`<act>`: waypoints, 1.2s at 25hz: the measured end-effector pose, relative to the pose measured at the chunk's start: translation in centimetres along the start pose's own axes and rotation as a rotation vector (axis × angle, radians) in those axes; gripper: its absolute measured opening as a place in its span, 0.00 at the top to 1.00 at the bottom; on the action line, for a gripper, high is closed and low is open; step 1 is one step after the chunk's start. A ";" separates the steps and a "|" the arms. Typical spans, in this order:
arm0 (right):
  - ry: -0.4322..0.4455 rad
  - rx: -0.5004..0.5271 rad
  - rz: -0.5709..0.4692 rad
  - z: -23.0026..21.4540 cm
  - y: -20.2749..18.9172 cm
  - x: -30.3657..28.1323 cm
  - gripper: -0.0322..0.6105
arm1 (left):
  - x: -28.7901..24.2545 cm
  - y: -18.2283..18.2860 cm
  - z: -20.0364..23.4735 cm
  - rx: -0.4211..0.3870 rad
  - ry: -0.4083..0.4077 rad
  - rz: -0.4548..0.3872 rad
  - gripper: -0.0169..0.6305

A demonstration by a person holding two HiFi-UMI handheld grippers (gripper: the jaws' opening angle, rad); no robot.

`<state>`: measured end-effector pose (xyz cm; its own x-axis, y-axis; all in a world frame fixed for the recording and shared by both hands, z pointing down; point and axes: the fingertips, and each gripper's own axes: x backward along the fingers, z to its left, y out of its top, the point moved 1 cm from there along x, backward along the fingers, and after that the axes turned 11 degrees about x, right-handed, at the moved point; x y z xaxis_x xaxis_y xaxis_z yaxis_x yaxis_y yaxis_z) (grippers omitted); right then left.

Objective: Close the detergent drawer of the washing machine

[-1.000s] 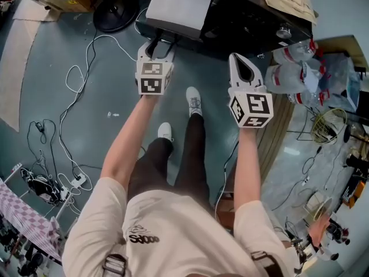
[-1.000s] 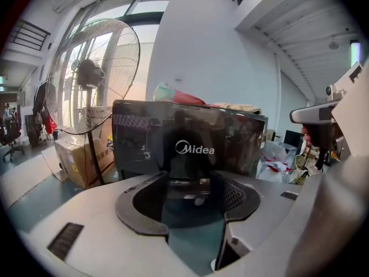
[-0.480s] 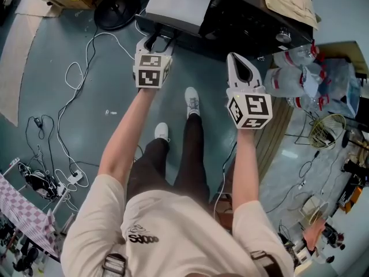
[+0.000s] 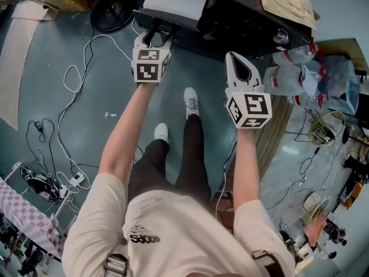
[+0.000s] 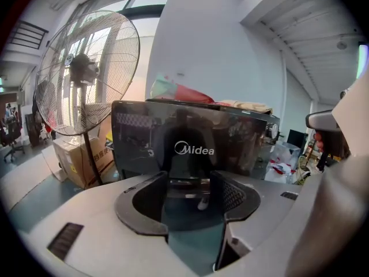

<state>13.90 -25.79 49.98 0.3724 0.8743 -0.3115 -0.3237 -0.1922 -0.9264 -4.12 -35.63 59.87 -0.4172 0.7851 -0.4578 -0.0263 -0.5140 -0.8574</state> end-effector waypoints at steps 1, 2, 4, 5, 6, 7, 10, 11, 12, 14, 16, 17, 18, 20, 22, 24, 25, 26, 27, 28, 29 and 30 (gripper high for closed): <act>0.001 0.001 0.003 0.0 0.0 -0.2 0.95 | -0.4 0.4 0.0 0.000 -0.002 -0.004 0.60; 0.001 0.003 0.006 -0.1 0.0 -0.3 0.95 | -0.7 0.8 -0.1 0.001 -0.004 -0.010 0.60; -0.002 0.004 0.010 -0.2 0.0 -0.5 0.95 | -1.2 1.3 -0.3 0.001 -0.009 -0.020 0.60; -0.005 0.004 0.011 -0.3 0.1 -0.6 0.95 | -1.5 1.4 -0.4 0.000 -0.009 -0.023 0.60; -0.007 0.004 0.012 -0.4 0.1 -0.8 0.95 | -1.8 1.6 -0.3 0.000 -0.009 -0.025 0.60; -0.010 0.005 0.013 -0.5 0.1 -0.9 0.95 | -2.0 1.8 -0.3 0.000 -0.010 -0.026 0.60; -0.016 0.006 0.022 -1.1 -0.1 -1.1 0.95 | -3.0 2.6 -0.3 0.000 -0.014 -0.030 0.60; -0.019 0.005 0.026 -1.4 -0.2 -1.1 0.95 | -3.3 2.9 -0.4 -0.001 -0.017 -0.031 0.60; -0.021 0.004 0.030 -1.5 -0.3 -1.2 0.95 | -3.6 3.1 -0.5 -0.001 -0.020 -0.033 0.60; -0.026 0.001 0.035 -1.8 -0.4 -1.4 0.95 | -4.2 3.6 -0.5 0.003 -0.023 -0.034 0.60; -0.028 -0.001 0.041 -2.0 -0.6 -1.6 0.95 | -4.7 3.9 -0.4 0.008 -0.020 -0.034 0.60; -0.028 -0.001 0.044 -2.1 -0.6 -1.7 0.95 | -4.9 4.1 -0.3 0.012 -0.017 -0.036 0.60; -0.027 -0.002 0.047 -2.3 -0.7 -1.8 0.95 | -5.2 4.2 -0.3 0.015 -0.015 -0.038 0.60; -0.026 -0.002 0.051 -2.5 -0.8 -2.1 0.95 | -5.6 4.5 -0.2 0.018 -0.012 -0.042 0.60; -0.028 -0.001 0.054 -2.8 -0.8 -2.4 0.95 | -6.1 4.8 -0.1 0.019 -0.012 -0.045 0.60; -0.030 -0.004 0.056 -3.1 -0.8 -2.7 0.95 | -6.5 5.0 0.0 0.020 -0.012 -0.045 0.60; -0.029 -0.006 0.056 -3.3 -0.8 -2.9 0.95 | -6.7 5.1 0.0 0.021 -0.011 -0.044 0.60; -0.028 -0.008 0.056 -3.5 -0.8 -3.1 0.95 | -6.9 5.2 0.0 0.022 -0.010 -0.044 0.60; -0.026 -0.009 0.055 -3.6 -0.8 -3.2 0.95 | -6.9 5.3 0.0 0.022 -0.010 -0.044 0.60; -0.024 -0.009 0.055 -3.8 -0.8 -3.4 0.95 | -7.0 5.3 -0.1 0.021 -0.010 -0.045 0.60; -0.022 -0.009 0.056 -3.9 -0.7 -3.6 0.95 | -7.0 5.3 -0.2 0.021 -0.010 -0.044 0.60; -0.020 -0.009 0.056 -4.0 -0.6 -3.7 0.95 | -6.9 5.2 -0.2 0.022 -0.010 -0.041 0.60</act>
<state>16.23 -30.73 50.89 0.3364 0.8705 -0.3591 -0.3360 -0.2453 -0.9094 -1.16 -43.70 58.51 -0.4249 0.8019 -0.4199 -0.0633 -0.4891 -0.8699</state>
